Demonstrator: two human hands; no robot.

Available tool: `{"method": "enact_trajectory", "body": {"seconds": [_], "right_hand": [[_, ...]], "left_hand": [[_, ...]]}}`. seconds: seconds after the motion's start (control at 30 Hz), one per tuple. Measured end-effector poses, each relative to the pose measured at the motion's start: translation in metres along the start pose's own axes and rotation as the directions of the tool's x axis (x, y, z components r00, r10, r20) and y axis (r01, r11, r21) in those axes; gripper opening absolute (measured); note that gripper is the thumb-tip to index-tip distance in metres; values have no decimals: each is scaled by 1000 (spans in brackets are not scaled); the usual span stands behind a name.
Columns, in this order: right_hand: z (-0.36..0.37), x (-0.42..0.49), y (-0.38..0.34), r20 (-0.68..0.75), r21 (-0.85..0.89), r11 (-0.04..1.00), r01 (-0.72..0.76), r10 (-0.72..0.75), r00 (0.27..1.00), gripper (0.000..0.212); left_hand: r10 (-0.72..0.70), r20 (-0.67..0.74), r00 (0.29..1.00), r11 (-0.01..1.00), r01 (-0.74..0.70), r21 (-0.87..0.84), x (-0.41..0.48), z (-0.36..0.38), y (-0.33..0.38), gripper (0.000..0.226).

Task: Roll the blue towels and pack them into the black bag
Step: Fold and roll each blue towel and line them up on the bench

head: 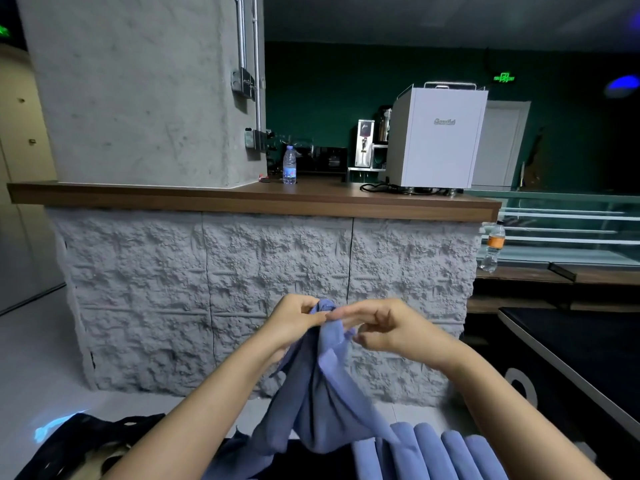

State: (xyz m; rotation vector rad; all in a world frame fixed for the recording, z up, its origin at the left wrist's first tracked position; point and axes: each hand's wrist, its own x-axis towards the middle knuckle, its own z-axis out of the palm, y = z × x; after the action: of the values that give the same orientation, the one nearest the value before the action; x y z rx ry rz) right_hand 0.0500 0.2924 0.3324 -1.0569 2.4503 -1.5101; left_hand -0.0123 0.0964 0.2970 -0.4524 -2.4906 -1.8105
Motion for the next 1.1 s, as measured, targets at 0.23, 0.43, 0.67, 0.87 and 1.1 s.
{"method": "enact_trajectory", "body": {"seconds": [0.23, 0.43, 0.67, 0.87, 1.1], "right_hand": [[-1, 22, -8, -243, -504, 863, 38, -184, 953, 10], [-12, 34, 0, -198, -256, 966, -44, -8, 980, 21], [-19, 27, 18, -328, -254, 967, -33, -54, 943, 18], [-50, 7, 39, -489, -161, 984, -74, -15, 872, 22], [-59, -3, 57, -563, -74, 990, -121, 58, 824, 19]], "left_hand": [[48, 76, 996, 998, -45, -39, -8, -1, 19, 5], [77, 135, 988, 996, -70, -57, -11, -3, 28, 20], [-49, 189, 981, 997, 59, -48, -16, -14, -3, 16], [-180, 121, 976, 983, 182, -2, -22, -49, -29, 11], [-216, 70, 974, 672, 200, -713, -5, -52, -3, 38]]}}
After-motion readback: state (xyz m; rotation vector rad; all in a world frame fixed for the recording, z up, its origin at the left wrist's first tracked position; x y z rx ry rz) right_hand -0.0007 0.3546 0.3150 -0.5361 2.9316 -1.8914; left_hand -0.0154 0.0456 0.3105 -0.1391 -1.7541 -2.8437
